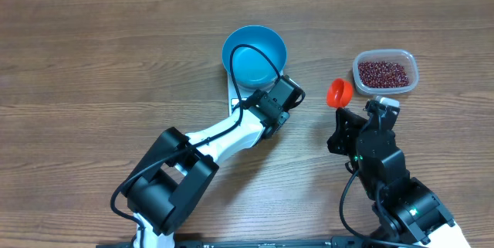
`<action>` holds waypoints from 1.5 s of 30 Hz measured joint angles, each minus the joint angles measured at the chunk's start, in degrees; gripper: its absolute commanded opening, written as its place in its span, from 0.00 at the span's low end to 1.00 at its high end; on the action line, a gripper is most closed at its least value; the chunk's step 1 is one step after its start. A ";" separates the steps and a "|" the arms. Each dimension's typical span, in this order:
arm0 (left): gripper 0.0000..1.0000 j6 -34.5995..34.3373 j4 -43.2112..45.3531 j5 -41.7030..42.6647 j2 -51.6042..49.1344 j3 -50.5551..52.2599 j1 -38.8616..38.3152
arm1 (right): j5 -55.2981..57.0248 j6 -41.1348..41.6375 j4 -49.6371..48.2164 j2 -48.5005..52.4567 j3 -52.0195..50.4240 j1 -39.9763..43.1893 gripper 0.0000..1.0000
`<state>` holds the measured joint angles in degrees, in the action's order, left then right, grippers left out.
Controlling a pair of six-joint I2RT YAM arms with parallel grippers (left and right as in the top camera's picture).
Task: Scoop item into bowl and weigh 150g on scale
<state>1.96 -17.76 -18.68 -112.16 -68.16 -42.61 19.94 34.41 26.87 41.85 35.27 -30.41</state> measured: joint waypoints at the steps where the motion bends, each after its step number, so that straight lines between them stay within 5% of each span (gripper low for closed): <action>1: 0.04 0.00 0.00 0.00 0.00 0.00 0.00 | 0.02 0.07 -0.02 0.00 0.00 0.00 0.04; 45: 0.04 -0.02 -1.73 -0.15 0.00 -0.22 0.37 | 0.02 0.02 -0.31 1.18 0.00 0.00 0.04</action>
<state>1.93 -19.49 -18.83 -112.16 -68.38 -42.24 19.97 34.44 26.57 43.03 35.27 -30.41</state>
